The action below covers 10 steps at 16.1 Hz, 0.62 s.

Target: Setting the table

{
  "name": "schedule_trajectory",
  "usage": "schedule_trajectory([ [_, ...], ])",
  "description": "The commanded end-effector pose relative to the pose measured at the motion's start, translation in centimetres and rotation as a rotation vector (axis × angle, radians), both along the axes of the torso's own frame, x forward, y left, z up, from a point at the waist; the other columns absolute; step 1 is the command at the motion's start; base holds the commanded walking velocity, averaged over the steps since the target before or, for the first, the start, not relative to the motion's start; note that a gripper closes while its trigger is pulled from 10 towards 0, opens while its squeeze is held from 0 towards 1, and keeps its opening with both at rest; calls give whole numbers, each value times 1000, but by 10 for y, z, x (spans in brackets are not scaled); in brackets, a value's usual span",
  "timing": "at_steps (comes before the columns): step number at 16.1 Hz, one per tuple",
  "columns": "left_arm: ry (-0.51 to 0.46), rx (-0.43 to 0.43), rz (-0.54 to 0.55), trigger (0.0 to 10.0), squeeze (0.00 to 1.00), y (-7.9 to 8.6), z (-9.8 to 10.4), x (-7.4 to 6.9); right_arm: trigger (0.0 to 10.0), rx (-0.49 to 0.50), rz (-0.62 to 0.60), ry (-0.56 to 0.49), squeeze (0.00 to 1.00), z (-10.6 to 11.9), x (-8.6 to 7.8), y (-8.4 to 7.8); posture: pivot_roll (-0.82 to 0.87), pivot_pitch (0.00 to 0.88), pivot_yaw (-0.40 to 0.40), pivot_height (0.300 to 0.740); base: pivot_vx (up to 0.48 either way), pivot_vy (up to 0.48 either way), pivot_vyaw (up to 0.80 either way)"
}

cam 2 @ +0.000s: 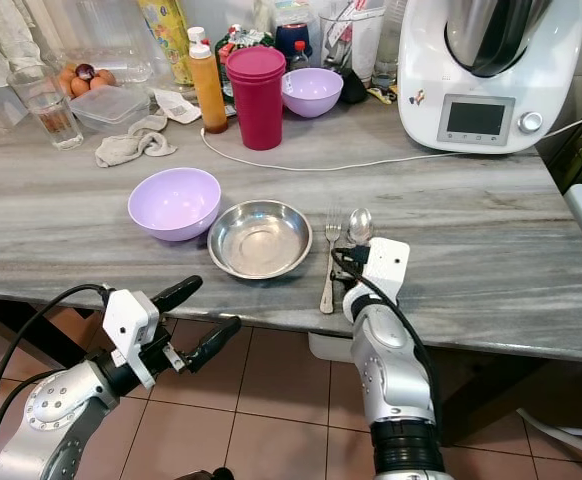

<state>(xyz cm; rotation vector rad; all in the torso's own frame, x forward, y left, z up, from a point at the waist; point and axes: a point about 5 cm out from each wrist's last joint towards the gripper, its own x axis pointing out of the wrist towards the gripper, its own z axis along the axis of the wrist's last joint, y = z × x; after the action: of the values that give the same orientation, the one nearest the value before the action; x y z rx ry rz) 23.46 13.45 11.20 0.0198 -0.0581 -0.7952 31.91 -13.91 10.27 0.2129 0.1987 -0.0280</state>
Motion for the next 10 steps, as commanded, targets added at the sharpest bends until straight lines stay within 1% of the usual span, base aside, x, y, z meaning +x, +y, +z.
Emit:
schedule_trajectory([
  [1,0,11,-4,10000,0,0,-1,-1,10000,0,-2,49,1000,-10,-2,0,-163,100,38,740,0,0,0],
  [3,1,12,-3,10000,0,1,-2,-2,10000,-3,-4,48,1000,-10,-3,-1,-162,99,38,740,0,0,0],
  [5,0,12,-1,10000,0,1,-2,-2,10000,-22,-8,25,1000,-7,-4,-3,-163,100,39,740,0,0,0],
  [6,0,12,0,10000,0,1,-2,-2,10000,-39,-7,7,1000,-4,-4,-4,-163,101,40,740,0,0,0],
  [7,-2,10,0,10000,0,1,-2,-2,10000,-60,-4,-36,1000,4,-4,-5,-164,101,39,740,0,0,0],
  [8,-2,10,-1,10000,0,1,-2,-2,10000,-66,-3,-46,1000,6,-4,-5,-164,101,39,740,0,0,0],
  [10,-4,9,-2,10000,0,0,-1,-1,10000,-150,3,-121,1000,17,-4,-5,-165,100,39,740,0,0,0],
])
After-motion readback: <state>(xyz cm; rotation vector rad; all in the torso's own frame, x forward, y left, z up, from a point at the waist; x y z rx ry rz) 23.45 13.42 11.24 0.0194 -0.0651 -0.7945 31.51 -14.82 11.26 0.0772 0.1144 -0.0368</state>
